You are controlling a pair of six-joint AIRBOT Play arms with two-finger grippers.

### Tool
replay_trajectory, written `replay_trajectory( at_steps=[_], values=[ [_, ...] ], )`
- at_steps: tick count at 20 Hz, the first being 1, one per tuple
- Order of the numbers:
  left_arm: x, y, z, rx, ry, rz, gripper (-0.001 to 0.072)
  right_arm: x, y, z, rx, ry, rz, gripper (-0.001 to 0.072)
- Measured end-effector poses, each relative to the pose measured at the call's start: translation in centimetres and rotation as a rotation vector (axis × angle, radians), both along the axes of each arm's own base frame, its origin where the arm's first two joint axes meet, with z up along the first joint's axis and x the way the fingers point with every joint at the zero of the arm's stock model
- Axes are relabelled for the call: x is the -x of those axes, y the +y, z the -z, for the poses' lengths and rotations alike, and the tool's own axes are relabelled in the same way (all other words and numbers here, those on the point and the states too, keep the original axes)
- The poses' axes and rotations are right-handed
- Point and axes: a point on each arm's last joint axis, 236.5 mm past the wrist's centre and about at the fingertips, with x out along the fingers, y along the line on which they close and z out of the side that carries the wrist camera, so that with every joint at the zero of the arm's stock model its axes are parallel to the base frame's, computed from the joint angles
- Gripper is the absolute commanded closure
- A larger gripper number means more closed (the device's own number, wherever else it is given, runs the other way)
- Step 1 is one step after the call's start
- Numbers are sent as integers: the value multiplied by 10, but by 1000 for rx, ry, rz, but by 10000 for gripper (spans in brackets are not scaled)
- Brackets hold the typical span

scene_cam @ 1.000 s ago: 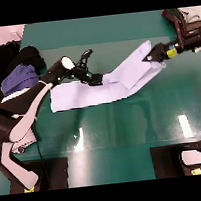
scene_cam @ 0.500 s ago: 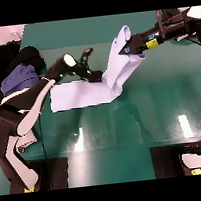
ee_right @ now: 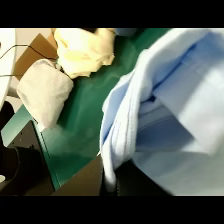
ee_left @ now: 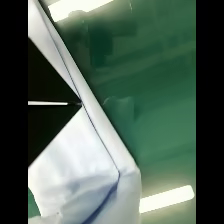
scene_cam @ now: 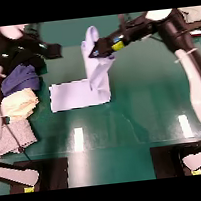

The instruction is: Fold the shirts.

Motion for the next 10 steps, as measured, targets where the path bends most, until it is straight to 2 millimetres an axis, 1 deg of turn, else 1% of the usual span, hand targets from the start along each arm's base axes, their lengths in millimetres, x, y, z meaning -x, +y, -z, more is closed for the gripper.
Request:
replay_trajectory(
  at_steps=[1,4,5,6,7,8,10],
  values=[
    [3,19,-15,-8,-18,-30,686,0,16,9,-2,5,-12,696],
    [17,62,-47,-26,-49,-94,685,3,60,41,-6,28,-30,693],
    [22,73,-55,-32,-55,-114,686,4,75,52,-9,32,-31,638],
    [25,82,-61,-37,-61,-129,685,5,91,63,-16,29,-31,384],
    [30,88,-66,-41,-64,-137,685,6,105,72,-25,24,-31,241],
    [32,91,-69,-41,-68,-142,685,10,121,79,-43,23,-33,222],
    [36,96,-73,-43,-70,-151,686,21,149,86,-85,14,-51,222]
  ],
)
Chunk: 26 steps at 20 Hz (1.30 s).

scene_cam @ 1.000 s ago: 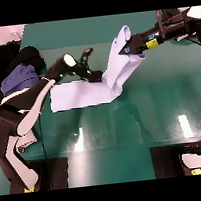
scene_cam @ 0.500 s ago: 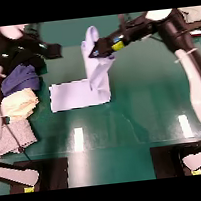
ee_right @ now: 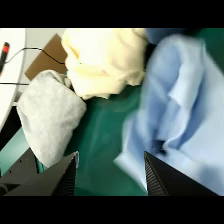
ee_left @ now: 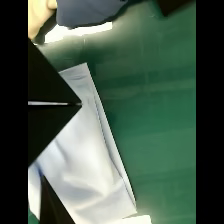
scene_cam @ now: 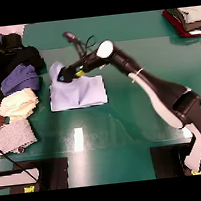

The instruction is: Fold the shirts.

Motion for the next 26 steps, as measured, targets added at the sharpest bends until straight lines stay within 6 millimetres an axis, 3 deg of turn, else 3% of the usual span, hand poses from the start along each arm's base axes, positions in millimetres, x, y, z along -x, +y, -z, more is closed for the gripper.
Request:
replay_trajectory(
  at_steps=[3,5,7,9,10,11,13,15,16,18,21,25,26],
  values=[
    [3,3,-2,-5,0,-1,685,3,9,-2,-20,-36,-9,224],
    [5,4,-2,-11,5,5,685,-2,-7,-6,11,-53,-17,224],
    [7,5,-1,-14,10,11,685,-17,-42,1,77,-47,4,225],
    [9,5,0,-17,17,15,685,-31,-89,16,164,2,50,207],
    [9,5,0,-18,20,17,685,-38,-116,29,211,46,85,32],
    [10,5,1,-18,22,18,686,-44,-142,44,255,91,116,-8],
    [10,3,1,-13,24,21,685,-51,-192,76,321,209,192,-8],
    [10,2,1,-7,27,26,685,-46,-223,108,349,344,237,0],
    [10,1,1,-4,27,27,686,-42,-230,119,334,410,250,21],
    [11,-1,1,3,28,33,685,-35,-229,138,288,525,265,28],
    [11,-2,1,7,29,34,685,-27,-210,154,215,624,261,28],
    [13,-3,1,9,35,38,685,-25,-173,157,138,639,232,29],
    [13,-3,1,9,36,39,685,-25,-164,156,129,632,220,58]
  ],
)
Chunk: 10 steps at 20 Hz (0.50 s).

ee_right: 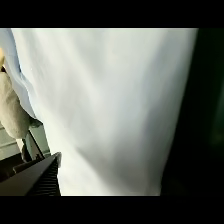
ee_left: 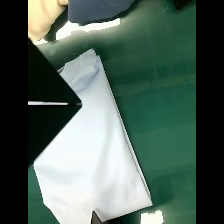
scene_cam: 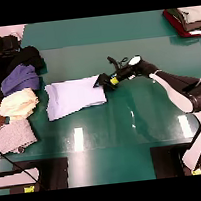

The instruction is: Fold the shirts.

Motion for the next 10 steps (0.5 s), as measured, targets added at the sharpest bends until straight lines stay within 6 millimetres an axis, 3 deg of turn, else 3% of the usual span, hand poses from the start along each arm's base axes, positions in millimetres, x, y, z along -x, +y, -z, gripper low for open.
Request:
replay_trajectory(
  at_steps=[1,3,4,7,10],
  values=[
    [0,0,0,0,1,1,685,0,10,-1,-6,-15,-14,160],
    [1,0,1,0,5,2,685,2,27,-1,-12,-45,-38,554],
    [2,0,1,-1,9,4,685,3,36,-5,-18,-65,-52,694],
    [4,-1,3,-2,20,7,685,1,44,-9,9,-133,-90,696],
    [7,-1,4,-5,31,16,685,-11,20,-25,70,-220,-109,696]
  ],
)
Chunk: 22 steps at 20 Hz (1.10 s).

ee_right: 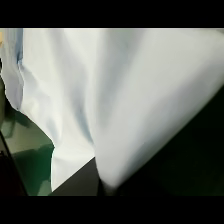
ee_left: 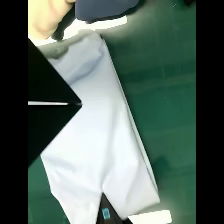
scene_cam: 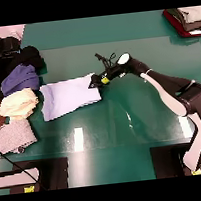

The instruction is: Fold the shirts.

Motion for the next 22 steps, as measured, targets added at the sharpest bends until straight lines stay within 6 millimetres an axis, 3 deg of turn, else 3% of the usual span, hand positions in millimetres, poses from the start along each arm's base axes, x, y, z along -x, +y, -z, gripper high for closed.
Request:
replay_trajectory(
  at_steps=[2,4,8,11,14,16,18,22],
  values=[
    [1,0,0,-2,2,3,685,-17,-42,-15,61,-56,36,696],
    [2,0,1,-3,7,6,685,-33,-102,-30,122,-84,115,696],
    [2,0,1,-2,8,7,685,-53,-259,-61,221,-126,413,696],
    [2,-3,0,8,8,12,685,-44,-379,-79,269,-147,703,697],
    [3,-9,-2,36,6,23,685,-11,-486,-87,308,-146,1001,697],
    [3,-13,-4,53,6,28,685,19,-535,-87,328,-135,1153,697],
    [4,-15,-5,63,6,31,685,49,-570,-85,344,-116,1275,697],
    [4,-18,-6,74,6,33,685,98,-609,-75,367,-72,1432,695]
  ],
)
